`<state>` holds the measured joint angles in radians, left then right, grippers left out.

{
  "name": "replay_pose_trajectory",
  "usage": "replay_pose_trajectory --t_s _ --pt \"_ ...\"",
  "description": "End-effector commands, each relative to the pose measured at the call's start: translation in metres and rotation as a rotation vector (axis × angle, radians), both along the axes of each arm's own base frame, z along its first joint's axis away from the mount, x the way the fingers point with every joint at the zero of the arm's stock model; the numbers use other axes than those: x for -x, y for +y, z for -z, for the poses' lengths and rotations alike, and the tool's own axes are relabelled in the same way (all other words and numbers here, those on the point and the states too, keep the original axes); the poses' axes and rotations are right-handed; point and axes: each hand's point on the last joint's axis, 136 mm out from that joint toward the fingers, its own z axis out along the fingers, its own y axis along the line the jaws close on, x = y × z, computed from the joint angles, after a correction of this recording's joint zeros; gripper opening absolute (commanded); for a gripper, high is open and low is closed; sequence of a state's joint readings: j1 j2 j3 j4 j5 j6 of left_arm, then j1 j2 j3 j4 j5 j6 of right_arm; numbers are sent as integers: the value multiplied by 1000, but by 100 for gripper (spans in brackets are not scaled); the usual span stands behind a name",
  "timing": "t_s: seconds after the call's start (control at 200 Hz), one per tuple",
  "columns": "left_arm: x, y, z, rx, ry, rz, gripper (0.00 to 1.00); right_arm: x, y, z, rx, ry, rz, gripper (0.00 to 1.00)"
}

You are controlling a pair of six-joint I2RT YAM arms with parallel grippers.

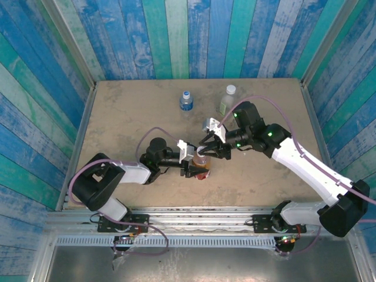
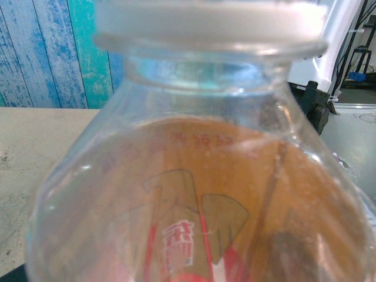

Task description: Screw on the bottle caps

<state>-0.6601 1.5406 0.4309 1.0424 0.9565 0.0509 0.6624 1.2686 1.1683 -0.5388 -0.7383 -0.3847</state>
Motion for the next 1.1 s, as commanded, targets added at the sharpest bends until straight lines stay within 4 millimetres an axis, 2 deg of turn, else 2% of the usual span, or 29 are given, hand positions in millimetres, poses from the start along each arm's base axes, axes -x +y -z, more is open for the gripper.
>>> replay_pose_trajectory --t_s 0.0,0.315,0.456,0.606,0.746,0.911,1.021,1.096 --pt "3 1 -26 48 -56 17 67 3 -1 5 9 15 -17 36" --pt "0 1 -31 56 -54 -1 67 7 -2 9 24 42 -28 28" --pt "-15 -1 -40 70 -56 -77 67 4 -4 14 48 54 -2 27" --pt "-44 -2 -51 65 -72 -224 67 -14 -10 24 107 58 120 29" --pt "-87 -2 -62 39 -79 -410 66 -47 -18 39 147 79 341 28" --pt "-130 -3 -83 55 -87 -574 65 -72 -16 57 145 117 548 26" --pt "-147 1 -99 90 -104 -658 65 -85 -22 69 182 129 697 26" --pt "-154 2 -103 90 -106 -690 65 -93 -32 75 193 144 813 25"
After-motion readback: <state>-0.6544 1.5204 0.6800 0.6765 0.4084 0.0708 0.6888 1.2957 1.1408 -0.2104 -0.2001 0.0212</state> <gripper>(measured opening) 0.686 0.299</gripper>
